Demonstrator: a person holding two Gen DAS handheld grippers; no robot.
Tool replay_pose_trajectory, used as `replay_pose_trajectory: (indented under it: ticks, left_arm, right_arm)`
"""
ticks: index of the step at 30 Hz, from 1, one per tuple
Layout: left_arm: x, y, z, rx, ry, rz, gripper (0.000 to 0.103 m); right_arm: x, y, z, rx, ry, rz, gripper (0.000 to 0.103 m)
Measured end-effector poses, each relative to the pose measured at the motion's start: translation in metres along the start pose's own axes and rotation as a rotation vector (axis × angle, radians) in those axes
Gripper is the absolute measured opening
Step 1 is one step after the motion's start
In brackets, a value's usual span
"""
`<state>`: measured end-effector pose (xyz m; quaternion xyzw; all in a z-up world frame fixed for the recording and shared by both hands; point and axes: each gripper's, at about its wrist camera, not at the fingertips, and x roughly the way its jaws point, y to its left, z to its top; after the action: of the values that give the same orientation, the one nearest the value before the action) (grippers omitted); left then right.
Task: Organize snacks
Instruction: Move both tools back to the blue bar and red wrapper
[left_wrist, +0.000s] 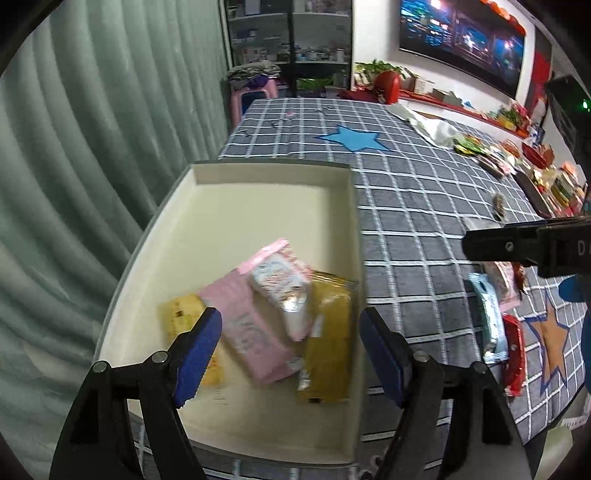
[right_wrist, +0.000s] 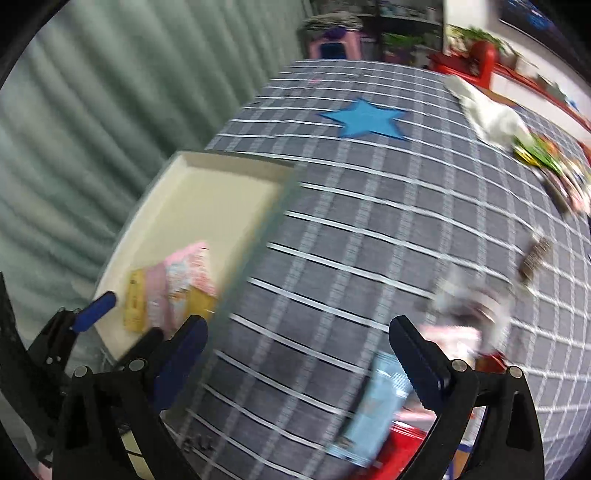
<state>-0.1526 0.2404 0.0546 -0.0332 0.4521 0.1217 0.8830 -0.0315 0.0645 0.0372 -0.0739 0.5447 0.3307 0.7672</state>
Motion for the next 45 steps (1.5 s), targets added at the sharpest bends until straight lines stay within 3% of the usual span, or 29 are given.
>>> replay_pose_trajectory:
  ticks: [11, 19, 22, 24, 33, 39, 45]
  left_arm:
    - [-0.004, -0.062, -0.003, 0.115, 0.015, -0.069, 0.080]
    - [0.005, -0.111, -0.011, 0.158, 0.074, -0.127, 0.081]
    - [0.011, -0.122, -0.007, 0.142, 0.092, -0.132, 0.081]
    - [0.015, -0.127, -0.004, 0.126, 0.101, -0.136, 0.081]
    - [0.041, -0.156, -0.001, 0.125, 0.145, -0.121, 0.081]
    - [0.056, -0.165, -0.004, 0.121, 0.184, -0.103, 0.081]
    - [0.059, -0.172, -0.001, 0.111, 0.159, -0.111, 0.083]
  right_arm:
    - [-0.024, -0.111, -0.046, 0.230, -0.009, -0.136, 0.099]
    - [-0.016, -0.140, -0.053, 0.322, -0.026, -0.174, 0.099]
    - [-0.005, -0.154, -0.050, 0.377, -0.013, -0.145, 0.099]
    - [0.002, -0.156, -0.050, 0.374, 0.005, -0.145, 0.099]
    - [0.003, -0.171, -0.068, 0.232, 0.016, -0.341, 0.102]
    - [0.000, -0.176, -0.073, 0.173, -0.001, -0.328, 0.102]
    - [0.000, -0.175, -0.075, 0.147, -0.019, -0.321, 0.102]
